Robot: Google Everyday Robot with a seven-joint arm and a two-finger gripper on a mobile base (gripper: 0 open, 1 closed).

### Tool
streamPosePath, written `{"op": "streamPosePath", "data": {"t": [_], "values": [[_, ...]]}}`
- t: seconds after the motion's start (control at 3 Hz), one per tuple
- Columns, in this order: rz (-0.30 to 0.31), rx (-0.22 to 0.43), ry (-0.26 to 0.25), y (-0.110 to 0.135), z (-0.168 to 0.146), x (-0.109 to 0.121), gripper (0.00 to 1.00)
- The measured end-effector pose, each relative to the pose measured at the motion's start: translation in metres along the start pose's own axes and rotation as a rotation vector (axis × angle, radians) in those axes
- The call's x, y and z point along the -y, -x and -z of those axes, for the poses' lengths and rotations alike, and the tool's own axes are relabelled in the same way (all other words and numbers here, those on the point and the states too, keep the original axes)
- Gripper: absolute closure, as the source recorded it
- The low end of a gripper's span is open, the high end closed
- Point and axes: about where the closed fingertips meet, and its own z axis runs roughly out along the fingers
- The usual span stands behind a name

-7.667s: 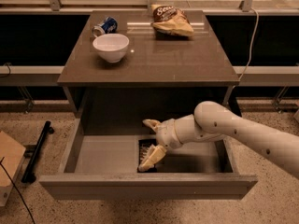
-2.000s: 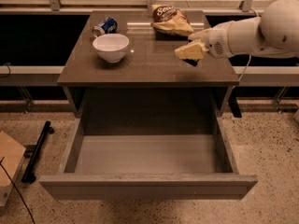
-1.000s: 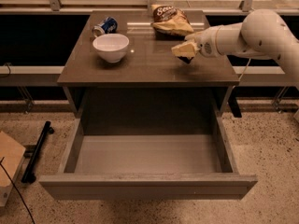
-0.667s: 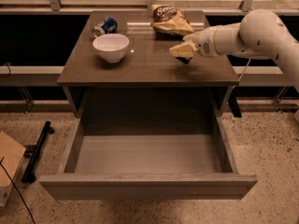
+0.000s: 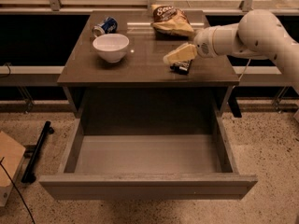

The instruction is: Pick rxbar chocolate from top drawer and place on counter

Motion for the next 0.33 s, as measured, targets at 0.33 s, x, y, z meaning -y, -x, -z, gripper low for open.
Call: {"op": "streamPosePath", "data": {"t": [0.33], "values": [[0.000, 0.000, 0.000, 0.0000, 0.0000, 0.0000, 0.00]]}}
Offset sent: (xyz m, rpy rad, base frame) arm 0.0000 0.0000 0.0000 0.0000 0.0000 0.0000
